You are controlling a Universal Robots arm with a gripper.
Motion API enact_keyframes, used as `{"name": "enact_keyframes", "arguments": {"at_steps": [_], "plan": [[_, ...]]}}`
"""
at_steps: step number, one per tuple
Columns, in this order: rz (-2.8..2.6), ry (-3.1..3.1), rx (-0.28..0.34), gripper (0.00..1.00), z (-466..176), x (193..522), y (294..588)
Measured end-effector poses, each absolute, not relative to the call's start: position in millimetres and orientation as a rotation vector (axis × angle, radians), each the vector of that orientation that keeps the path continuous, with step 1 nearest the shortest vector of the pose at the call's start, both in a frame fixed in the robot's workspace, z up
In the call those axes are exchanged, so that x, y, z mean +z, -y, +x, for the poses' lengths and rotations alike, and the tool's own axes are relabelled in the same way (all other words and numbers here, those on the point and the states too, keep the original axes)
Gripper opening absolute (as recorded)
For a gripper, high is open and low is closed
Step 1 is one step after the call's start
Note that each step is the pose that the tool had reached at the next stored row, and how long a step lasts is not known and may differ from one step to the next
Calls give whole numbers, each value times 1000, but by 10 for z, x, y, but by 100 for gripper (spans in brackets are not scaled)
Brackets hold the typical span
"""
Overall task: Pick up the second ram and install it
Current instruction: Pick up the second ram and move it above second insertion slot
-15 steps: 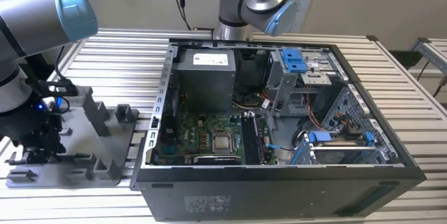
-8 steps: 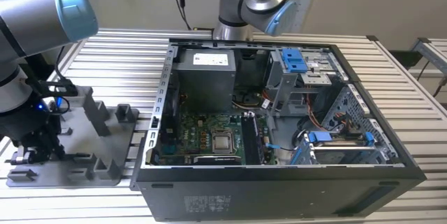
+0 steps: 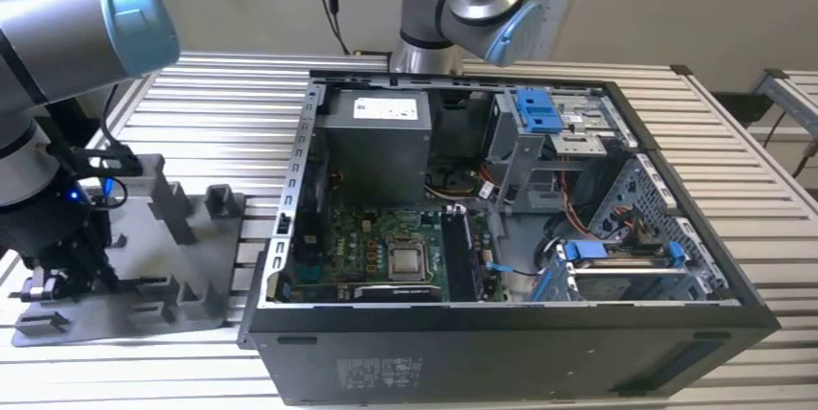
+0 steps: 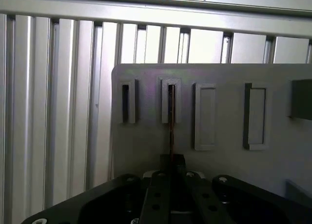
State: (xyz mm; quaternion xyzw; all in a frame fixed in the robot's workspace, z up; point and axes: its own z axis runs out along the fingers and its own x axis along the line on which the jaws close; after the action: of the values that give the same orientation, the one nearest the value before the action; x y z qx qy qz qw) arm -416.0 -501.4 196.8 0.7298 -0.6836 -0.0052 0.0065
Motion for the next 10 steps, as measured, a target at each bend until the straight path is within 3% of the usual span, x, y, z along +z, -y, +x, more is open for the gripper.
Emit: {"name": "enact_keyframes", "arguments": {"at_steps": [10], "plan": [[2283, 2139, -16, 14, -4160, 1966, 5014]]}}
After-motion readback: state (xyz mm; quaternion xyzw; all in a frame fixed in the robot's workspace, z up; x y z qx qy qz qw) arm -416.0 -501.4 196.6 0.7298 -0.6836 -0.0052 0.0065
